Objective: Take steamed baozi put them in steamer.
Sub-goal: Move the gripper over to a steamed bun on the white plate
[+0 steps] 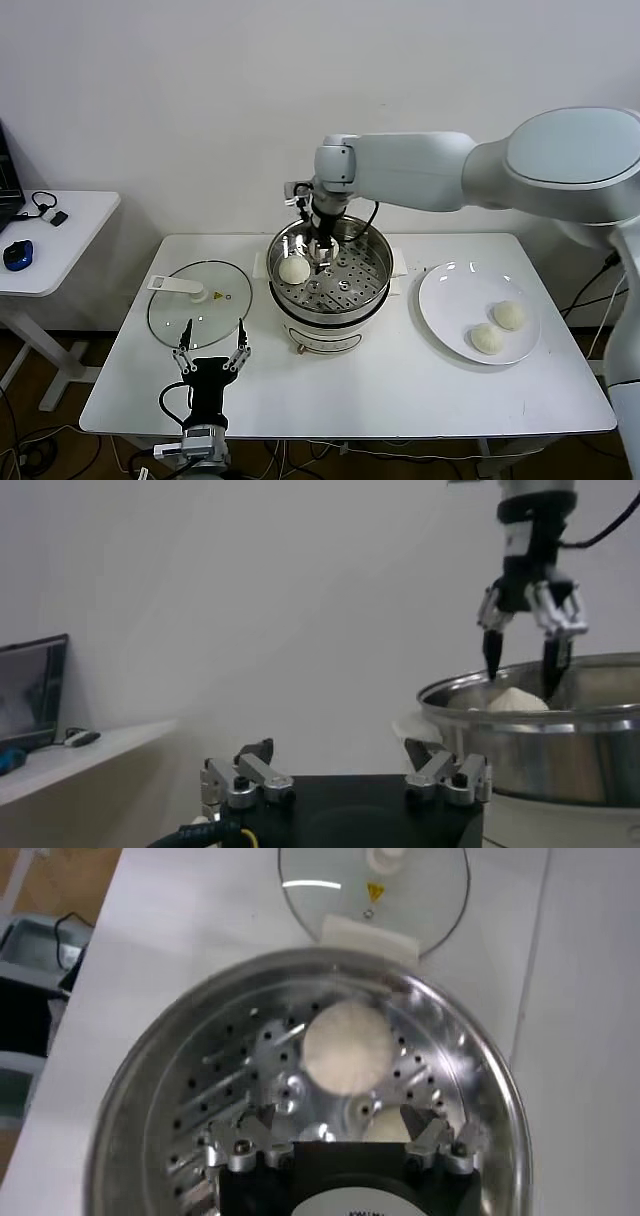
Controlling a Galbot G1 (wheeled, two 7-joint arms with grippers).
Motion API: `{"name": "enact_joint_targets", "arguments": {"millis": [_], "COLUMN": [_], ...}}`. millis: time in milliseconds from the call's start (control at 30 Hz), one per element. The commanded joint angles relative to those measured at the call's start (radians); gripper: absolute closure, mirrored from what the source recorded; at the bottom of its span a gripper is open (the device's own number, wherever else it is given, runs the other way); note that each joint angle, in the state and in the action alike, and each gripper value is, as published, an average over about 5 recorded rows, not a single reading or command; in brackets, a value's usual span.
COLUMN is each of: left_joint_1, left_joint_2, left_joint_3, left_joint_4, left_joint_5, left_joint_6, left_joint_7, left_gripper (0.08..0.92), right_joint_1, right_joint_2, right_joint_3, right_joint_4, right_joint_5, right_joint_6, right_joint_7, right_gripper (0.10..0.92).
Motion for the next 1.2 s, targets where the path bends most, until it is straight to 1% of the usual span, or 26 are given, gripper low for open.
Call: {"name": "enact_joint_targets", "arguments": {"millis": [33,333,567,867,1200], "left_joint_1": [0.013,0.015,0.011,0.015,0.020], "left_joint_2": [-0.049,-0.049,-0.049,-0.049,-0.049], "left_joint_3": [0.003,0.005,0.014,0.014,0.009], "left_joint_4": [-0.002,0.008,0.008,0.014,0.030], "left_joint_5": [0.010,0.042,0.075,0.098,0.111], "left_joint_6": [-0.002,-0.003,0.003,-0.001,-0.008], "left_joint_7": [-0.002,-0.003,-0.005,-0.014,-0.025], "left_gripper": [0.177,0.177,0.177,0.177,0.177], "right_joint_1": [0.192,0.261,0.170,0.012,-0.200], "right_joint_2": [-0.263,-0.528,-0.700,-0.795,-0.807], "right_joint_3": [-0.100,-0.204,-0.210,-0.120,0.013], "right_joint_4": [0.195,0.323,0.317,0.252,0.148], "right_joint_5": [-0.035,-0.193,-0.327,-0.410,-0.495], "right_joint_6": [0.049,0.135,0.204,0.264,0.308], "right_joint_7": [-0.051,-0.083,-0.085,-0.089,-0.089], "right_gripper": [0.203,0.203,0.203,0.203,0.203]}}
